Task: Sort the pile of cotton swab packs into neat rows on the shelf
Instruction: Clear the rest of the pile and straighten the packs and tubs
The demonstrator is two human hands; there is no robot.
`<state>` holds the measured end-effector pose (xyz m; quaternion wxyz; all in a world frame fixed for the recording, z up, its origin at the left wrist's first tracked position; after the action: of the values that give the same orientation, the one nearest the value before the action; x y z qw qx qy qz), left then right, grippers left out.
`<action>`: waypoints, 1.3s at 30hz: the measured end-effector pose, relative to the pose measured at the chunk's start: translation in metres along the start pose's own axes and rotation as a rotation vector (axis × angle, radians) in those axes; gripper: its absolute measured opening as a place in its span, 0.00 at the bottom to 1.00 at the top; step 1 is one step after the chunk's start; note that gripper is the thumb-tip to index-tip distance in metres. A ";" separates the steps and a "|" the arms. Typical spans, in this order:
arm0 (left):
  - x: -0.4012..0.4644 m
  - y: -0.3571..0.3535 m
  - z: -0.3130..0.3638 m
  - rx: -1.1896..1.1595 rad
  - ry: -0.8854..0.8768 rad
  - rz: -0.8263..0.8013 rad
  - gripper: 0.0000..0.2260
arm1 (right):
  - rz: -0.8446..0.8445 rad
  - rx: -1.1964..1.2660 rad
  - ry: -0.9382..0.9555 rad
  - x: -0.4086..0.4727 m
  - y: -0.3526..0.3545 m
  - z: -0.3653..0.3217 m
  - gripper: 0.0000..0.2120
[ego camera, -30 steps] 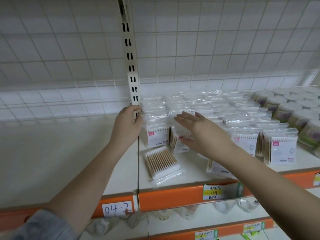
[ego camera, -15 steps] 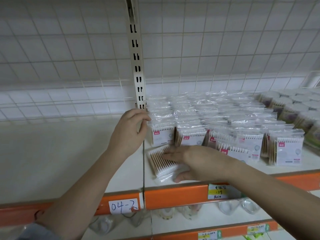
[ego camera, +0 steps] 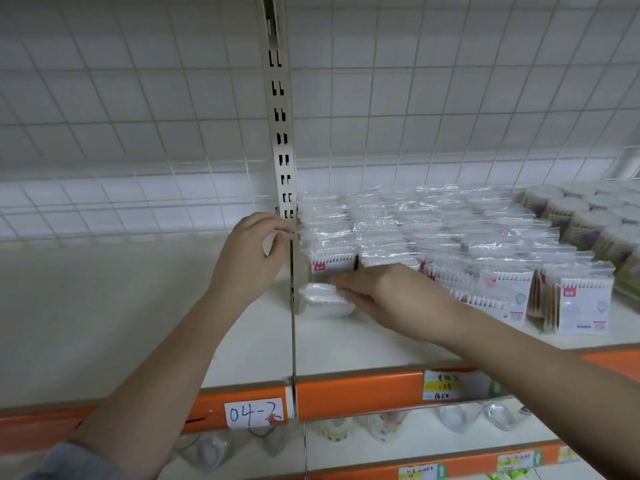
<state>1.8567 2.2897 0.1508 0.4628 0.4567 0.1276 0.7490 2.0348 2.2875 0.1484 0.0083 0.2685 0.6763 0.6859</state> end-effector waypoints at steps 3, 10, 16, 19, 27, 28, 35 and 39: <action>0.000 -0.002 0.003 -0.035 0.017 -0.022 0.09 | -0.090 0.069 -0.095 0.013 -0.004 0.009 0.12; -0.012 -0.019 0.013 -0.159 0.023 -0.424 0.08 | 0.036 -0.055 -0.068 0.020 -0.007 0.018 0.11; -0.019 -0.022 0.005 -0.128 0.091 -0.370 0.11 | 0.348 0.018 -0.181 -0.008 0.019 0.034 0.15; -0.018 -0.024 0.000 -0.199 0.161 -0.332 0.10 | 0.242 0.077 -0.320 -0.020 0.027 0.056 0.21; -0.020 -0.031 -0.001 -0.325 0.214 -0.289 0.12 | 0.019 0.097 -0.550 -0.031 0.021 0.084 0.18; -0.020 -0.031 0.000 -0.318 0.195 -0.295 0.12 | 0.026 0.084 -0.552 -0.032 0.021 0.083 0.18; 0.001 -0.019 0.017 -0.193 -0.028 -0.202 0.08 | 0.167 0.093 -0.580 -0.054 0.044 0.075 0.19; 0.018 -0.029 0.038 -0.187 -0.056 -0.279 0.04 | 0.093 0.122 -0.714 -0.080 0.053 0.079 0.21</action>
<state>1.9010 2.3111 0.1635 0.6060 0.4102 0.1066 0.6732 2.1512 2.3257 0.1647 0.1970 0.5215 0.6576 0.5068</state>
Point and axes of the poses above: each hand's wrist, its own x-axis towards the middle knuckle, its own y-axis out of the back of the hand, z = x × y, the point moved 6 cm from there along x, towards the middle knuckle, and after that the axes turned 2 degrees about -z, right-handed, at the moved point
